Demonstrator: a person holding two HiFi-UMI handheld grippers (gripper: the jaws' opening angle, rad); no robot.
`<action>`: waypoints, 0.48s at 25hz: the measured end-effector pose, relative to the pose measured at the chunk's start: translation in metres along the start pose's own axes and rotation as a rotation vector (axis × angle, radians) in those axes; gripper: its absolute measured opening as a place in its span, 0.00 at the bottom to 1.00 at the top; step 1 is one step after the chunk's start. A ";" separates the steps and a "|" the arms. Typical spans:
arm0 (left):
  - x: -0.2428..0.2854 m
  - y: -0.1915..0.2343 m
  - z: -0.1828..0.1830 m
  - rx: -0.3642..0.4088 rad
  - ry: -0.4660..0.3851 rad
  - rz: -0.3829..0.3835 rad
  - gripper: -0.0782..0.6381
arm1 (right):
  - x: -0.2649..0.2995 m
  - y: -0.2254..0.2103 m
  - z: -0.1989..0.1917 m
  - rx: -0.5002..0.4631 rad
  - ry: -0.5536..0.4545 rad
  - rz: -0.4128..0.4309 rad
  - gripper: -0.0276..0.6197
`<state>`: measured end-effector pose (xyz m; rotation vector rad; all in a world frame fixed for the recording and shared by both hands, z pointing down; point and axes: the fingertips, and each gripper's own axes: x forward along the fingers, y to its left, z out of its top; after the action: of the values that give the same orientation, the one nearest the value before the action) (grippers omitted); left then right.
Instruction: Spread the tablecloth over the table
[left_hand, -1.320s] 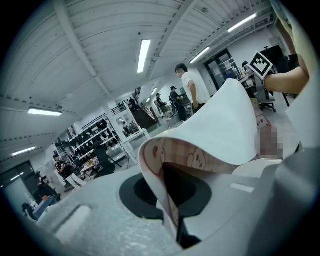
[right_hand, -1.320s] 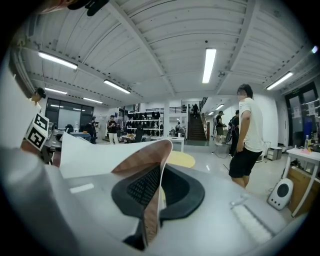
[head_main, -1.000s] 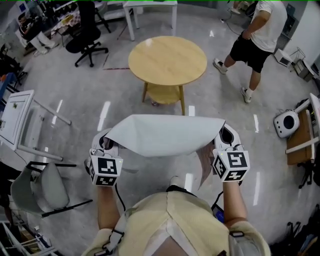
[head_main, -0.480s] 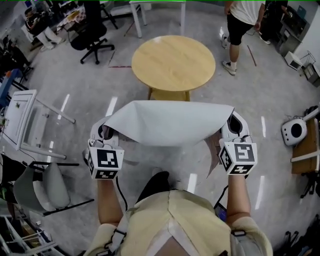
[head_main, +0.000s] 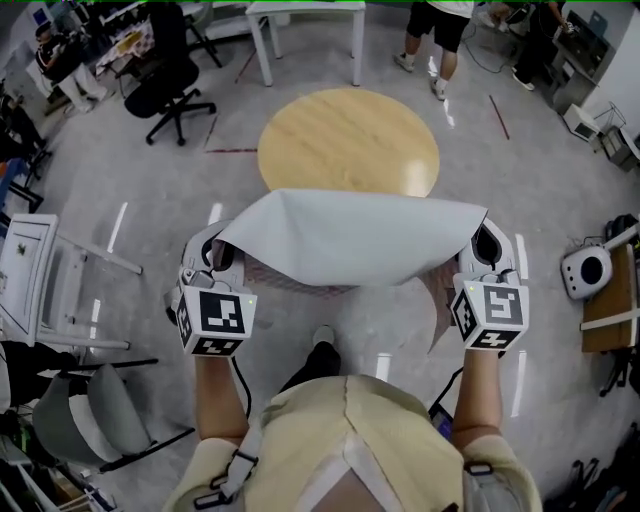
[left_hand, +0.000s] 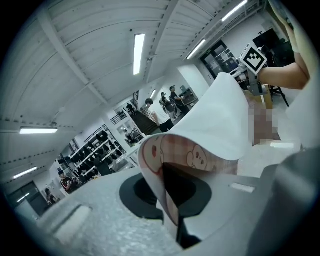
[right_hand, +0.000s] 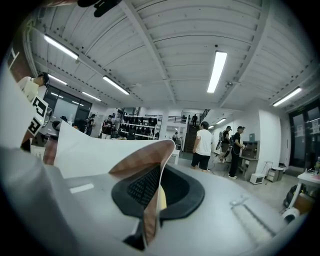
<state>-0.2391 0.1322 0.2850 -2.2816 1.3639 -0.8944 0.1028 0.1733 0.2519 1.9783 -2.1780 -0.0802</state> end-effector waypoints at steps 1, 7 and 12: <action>0.012 0.008 0.003 0.009 -0.007 -0.007 0.12 | 0.011 -0.001 0.005 -0.002 -0.003 -0.012 0.05; 0.069 0.052 0.018 0.057 -0.060 -0.032 0.12 | 0.063 -0.007 0.030 -0.022 -0.028 -0.077 0.05; 0.109 0.076 0.031 0.091 -0.111 -0.051 0.12 | 0.101 -0.021 0.042 -0.041 -0.045 -0.140 0.05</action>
<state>-0.2315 -0.0013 0.2566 -2.2695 1.1991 -0.8158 0.1072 0.0673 0.2177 2.1230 -2.0441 -0.1907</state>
